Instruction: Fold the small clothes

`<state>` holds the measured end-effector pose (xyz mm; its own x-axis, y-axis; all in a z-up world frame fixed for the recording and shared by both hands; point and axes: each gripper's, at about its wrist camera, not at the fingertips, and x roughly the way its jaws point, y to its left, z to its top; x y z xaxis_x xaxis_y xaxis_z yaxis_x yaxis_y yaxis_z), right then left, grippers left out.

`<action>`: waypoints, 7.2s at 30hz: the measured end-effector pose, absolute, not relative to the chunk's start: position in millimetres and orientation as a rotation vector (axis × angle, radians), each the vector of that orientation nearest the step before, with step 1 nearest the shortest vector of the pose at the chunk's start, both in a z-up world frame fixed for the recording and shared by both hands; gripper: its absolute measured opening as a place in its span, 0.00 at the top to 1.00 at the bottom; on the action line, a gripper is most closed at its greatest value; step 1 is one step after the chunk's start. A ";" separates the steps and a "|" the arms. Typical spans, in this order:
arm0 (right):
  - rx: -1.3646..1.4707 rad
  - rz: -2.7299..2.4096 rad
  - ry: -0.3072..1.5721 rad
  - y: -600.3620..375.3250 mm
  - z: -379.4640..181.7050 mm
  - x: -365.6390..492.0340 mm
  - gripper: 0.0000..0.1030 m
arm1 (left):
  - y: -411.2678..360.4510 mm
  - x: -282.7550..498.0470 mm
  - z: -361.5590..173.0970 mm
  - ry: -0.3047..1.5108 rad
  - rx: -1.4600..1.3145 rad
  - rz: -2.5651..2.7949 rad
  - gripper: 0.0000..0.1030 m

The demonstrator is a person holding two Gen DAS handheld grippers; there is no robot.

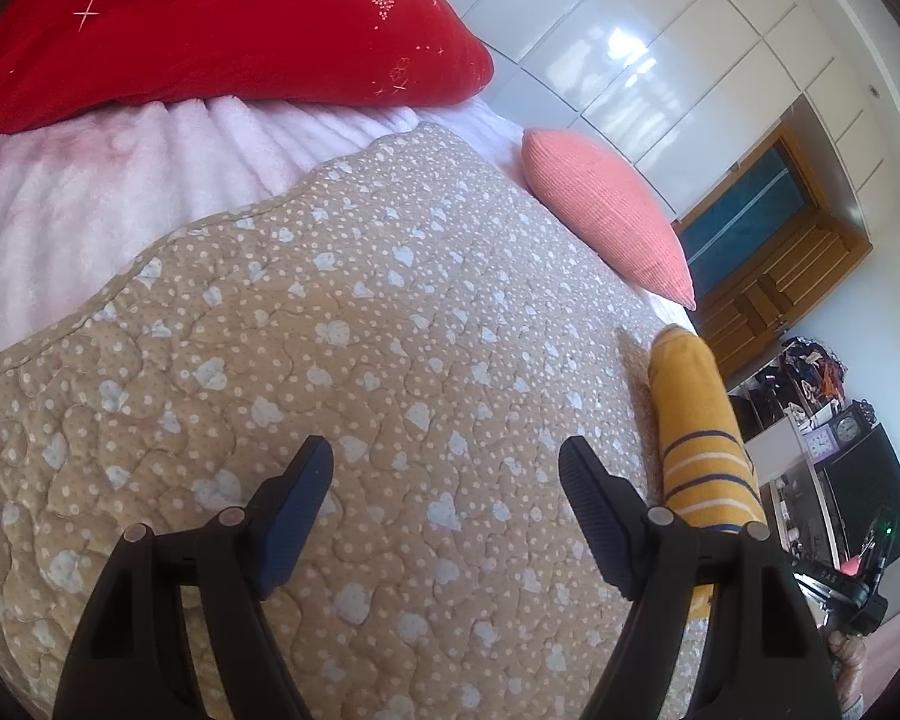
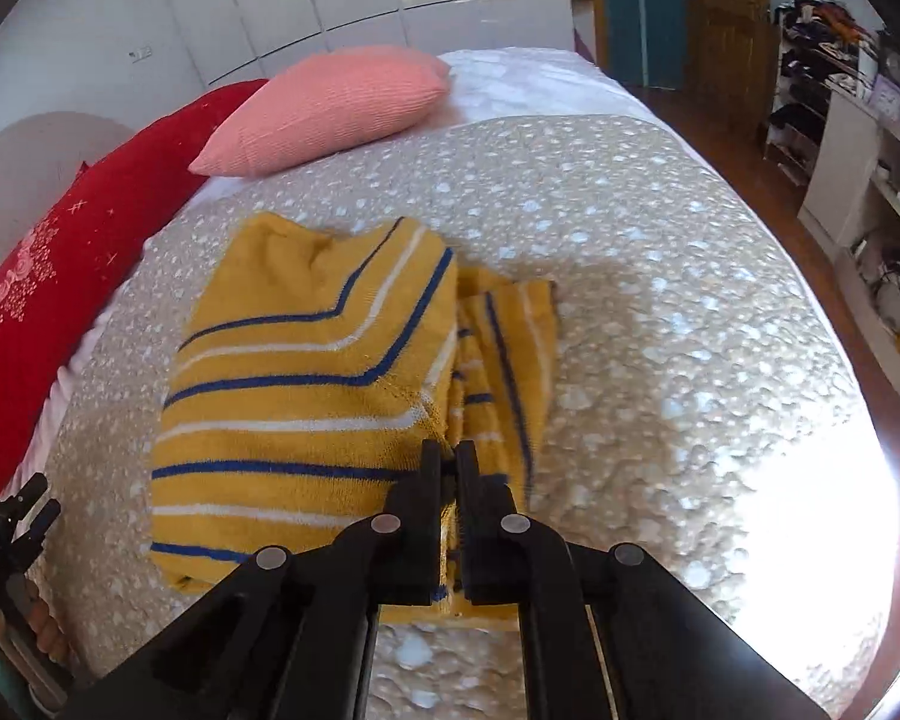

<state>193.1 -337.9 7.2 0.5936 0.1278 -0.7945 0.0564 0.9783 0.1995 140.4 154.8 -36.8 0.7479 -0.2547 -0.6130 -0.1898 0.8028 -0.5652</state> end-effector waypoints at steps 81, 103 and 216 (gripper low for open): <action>-0.229 -0.337 0.724 -453.9 58.5 22.8 0.31 | 20.7 45.1 40.8 0.448 -0.046 0.094 0.00; -0.094 -0.070 0.627 -381.8 -2.5 -53.8 0.17 | -83.2 -27.8 50.2 0.651 0.034 -0.102 0.00; -0.123 0.039 0.747 -312.3 -44.3 -42.7 0.08 | -91.1 -20.3 -0.5 0.899 0.097 -0.144 0.00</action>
<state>-42.7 -312.3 -44.3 0.7331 -0.0086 -0.6801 -0.0787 0.9921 -0.0974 -20.3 -91.1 -0.5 0.6136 -0.0835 -0.7852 0.1650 0.9860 0.0241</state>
